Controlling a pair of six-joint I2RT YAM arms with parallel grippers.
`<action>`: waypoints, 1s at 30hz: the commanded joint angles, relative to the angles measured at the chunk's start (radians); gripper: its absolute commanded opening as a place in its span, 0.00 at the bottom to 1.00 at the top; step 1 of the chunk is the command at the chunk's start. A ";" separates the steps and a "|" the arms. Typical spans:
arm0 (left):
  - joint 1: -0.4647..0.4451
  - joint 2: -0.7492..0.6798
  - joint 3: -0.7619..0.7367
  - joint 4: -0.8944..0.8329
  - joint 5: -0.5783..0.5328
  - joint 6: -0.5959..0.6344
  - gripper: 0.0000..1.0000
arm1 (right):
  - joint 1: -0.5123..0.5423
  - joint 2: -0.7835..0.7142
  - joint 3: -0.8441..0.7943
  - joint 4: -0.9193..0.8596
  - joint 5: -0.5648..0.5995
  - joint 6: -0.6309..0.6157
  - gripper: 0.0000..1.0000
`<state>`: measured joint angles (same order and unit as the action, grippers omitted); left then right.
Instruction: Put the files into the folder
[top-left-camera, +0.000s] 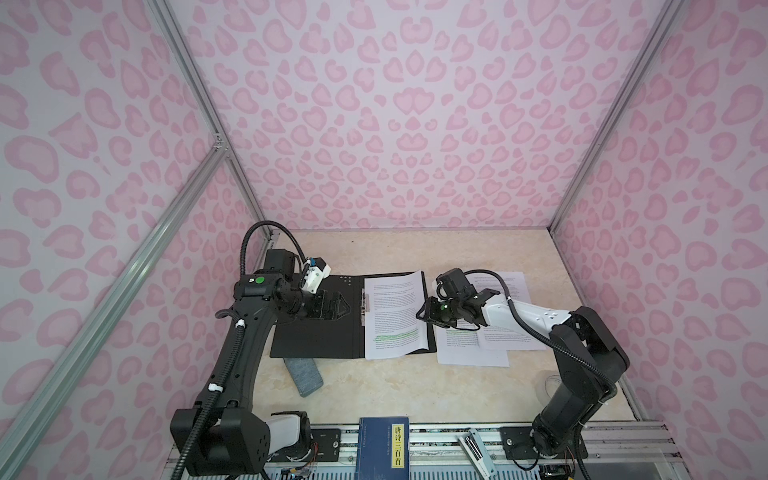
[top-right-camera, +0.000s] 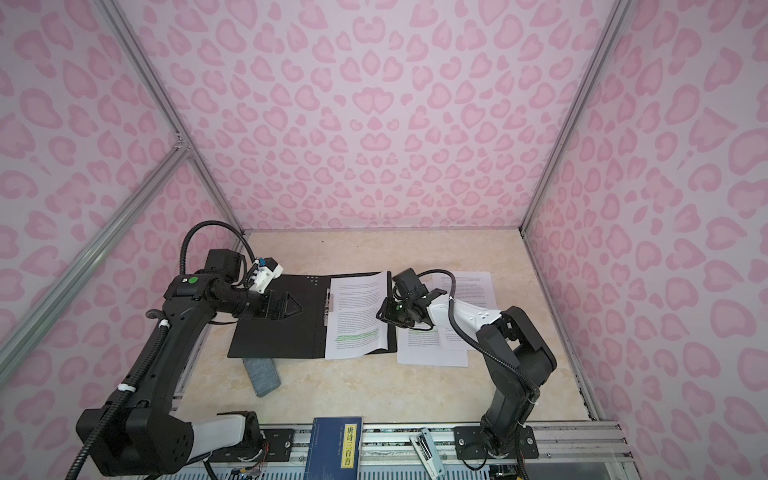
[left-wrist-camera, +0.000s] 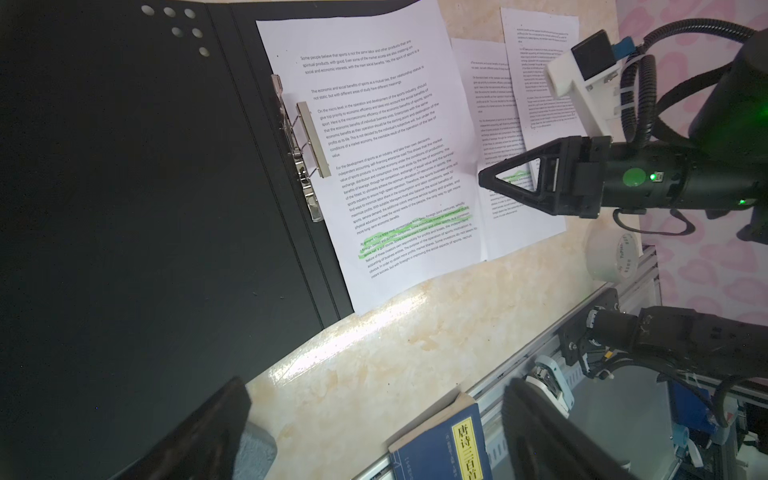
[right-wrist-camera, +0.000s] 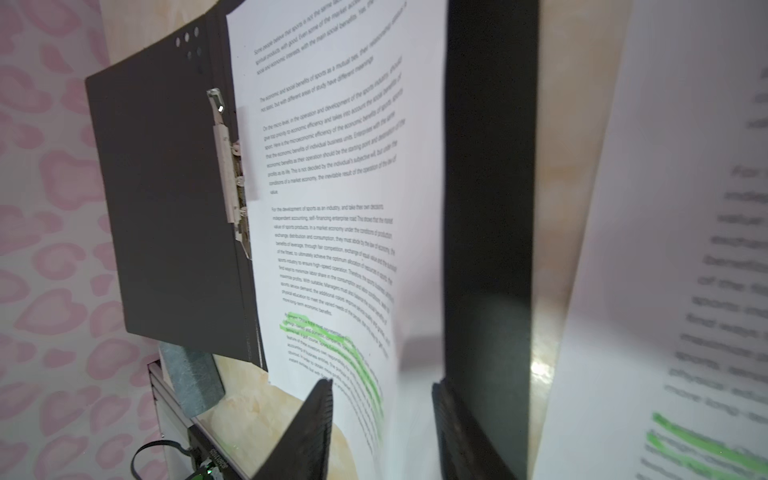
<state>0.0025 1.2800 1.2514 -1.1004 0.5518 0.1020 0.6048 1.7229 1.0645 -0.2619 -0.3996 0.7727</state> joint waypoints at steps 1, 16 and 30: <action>0.001 0.004 -0.003 0.005 0.022 0.008 0.98 | 0.011 0.016 0.018 -0.121 0.095 -0.067 0.43; 0.001 0.007 -0.003 0.002 0.017 0.013 0.98 | 0.100 0.032 0.028 -0.155 0.194 -0.090 0.08; 0.001 0.011 -0.008 -0.001 0.019 0.018 0.98 | 0.106 0.093 0.010 -0.100 0.170 -0.092 0.05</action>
<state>0.0025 1.2919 1.2453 -1.0988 0.5537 0.1059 0.7090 1.8004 1.0733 -0.3813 -0.2302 0.6888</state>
